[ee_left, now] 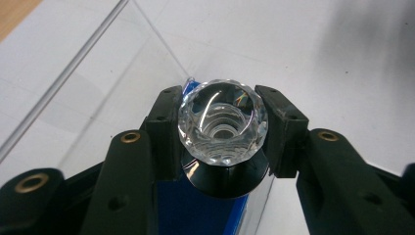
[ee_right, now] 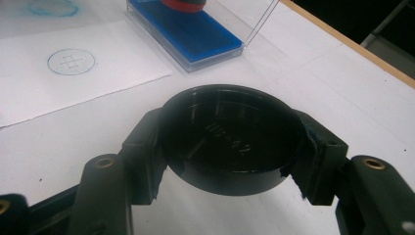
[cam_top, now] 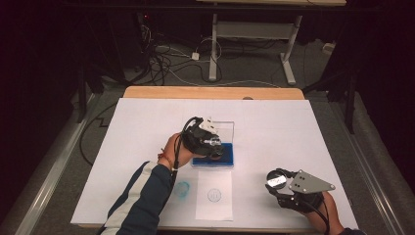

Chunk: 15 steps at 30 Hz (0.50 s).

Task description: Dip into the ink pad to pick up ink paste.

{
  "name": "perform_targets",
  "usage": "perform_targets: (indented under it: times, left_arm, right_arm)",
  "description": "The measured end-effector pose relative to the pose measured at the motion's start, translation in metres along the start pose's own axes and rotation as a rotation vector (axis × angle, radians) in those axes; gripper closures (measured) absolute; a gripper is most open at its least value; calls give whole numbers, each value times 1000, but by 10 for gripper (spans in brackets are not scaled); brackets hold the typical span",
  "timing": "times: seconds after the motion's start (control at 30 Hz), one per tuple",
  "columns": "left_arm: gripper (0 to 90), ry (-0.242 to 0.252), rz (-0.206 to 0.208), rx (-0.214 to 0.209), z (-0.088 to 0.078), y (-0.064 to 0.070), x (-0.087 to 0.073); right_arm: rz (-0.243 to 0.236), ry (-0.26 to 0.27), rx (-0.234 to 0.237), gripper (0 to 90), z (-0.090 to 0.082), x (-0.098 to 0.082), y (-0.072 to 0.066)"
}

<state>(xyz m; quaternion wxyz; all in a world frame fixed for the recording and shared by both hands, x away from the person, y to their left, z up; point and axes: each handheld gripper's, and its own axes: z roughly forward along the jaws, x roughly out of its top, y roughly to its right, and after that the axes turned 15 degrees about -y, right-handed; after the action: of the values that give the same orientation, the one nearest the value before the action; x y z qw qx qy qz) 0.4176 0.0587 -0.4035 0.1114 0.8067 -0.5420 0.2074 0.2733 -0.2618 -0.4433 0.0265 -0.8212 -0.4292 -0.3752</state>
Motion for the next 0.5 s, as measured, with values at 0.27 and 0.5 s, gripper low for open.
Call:
perform_targets:
  times: [0.27, 0.5]
  left_arm:
    - [544, -15, -27, 8, 13, -5, -6]
    - [544, -24, -21, 4, 20, -6, -6]
  right_arm:
    - [-6, -7, -2, 383, 1, 0, -1]
    - [-6, -8, 0, 383, 1, -1, -1]
